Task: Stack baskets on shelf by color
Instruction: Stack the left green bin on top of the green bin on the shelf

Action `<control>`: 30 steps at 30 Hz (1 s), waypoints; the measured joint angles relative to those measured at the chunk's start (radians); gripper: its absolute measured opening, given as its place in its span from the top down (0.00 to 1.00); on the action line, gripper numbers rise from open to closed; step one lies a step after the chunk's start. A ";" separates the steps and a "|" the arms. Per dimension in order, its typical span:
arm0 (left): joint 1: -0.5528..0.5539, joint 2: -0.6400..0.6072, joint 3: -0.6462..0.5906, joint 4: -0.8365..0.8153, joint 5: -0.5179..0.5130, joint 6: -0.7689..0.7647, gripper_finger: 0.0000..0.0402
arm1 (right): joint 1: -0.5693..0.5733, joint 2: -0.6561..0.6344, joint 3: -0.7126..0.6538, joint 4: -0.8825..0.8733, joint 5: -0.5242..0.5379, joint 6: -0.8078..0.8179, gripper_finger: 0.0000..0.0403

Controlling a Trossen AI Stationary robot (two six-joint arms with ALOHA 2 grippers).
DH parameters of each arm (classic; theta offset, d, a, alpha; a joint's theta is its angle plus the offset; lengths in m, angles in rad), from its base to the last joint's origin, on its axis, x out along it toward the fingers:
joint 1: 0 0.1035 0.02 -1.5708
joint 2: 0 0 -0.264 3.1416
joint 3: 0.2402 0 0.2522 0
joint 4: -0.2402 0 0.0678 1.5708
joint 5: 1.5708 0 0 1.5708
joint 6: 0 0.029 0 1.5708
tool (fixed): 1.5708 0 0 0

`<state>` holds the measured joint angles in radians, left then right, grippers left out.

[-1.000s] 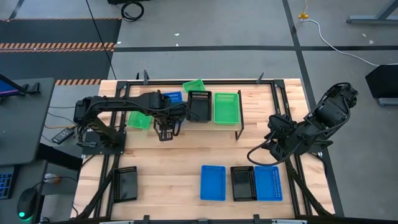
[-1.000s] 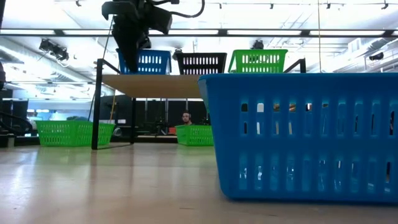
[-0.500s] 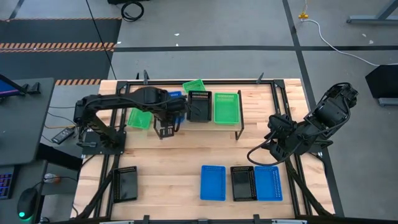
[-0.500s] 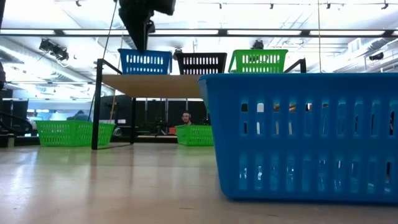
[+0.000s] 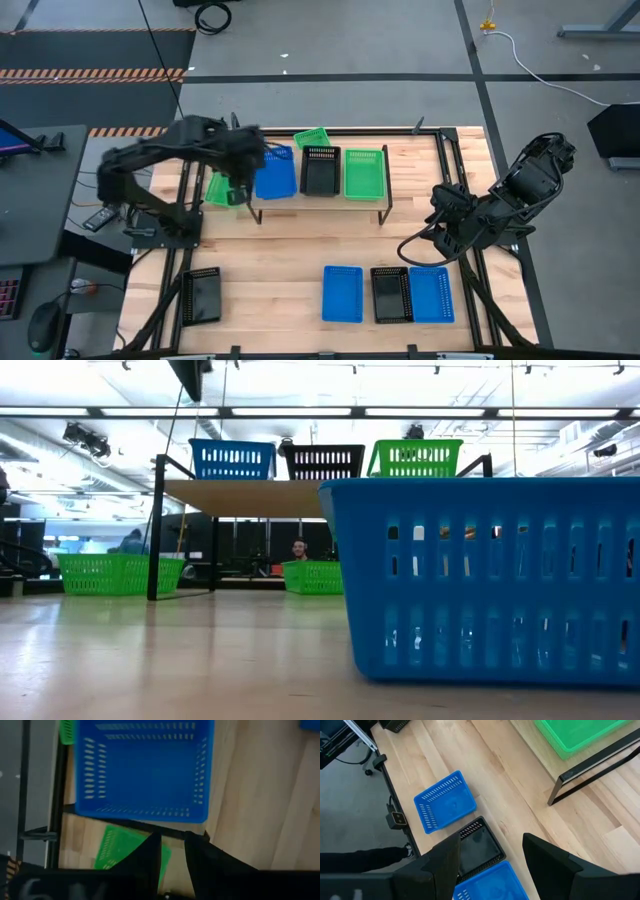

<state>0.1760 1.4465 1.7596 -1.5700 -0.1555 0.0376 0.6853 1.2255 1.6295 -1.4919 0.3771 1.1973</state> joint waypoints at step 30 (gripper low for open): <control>0.126 -0.402 -0.771 0.123 0.049 -0.026 0.63 | 0.000 0.000 0.000 0.000 0.041 0.015 0.45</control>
<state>0.3019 1.0446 0.9887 -1.4473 -0.1062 0.0116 0.6849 1.2255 1.6295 -1.4914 0.4179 1.2121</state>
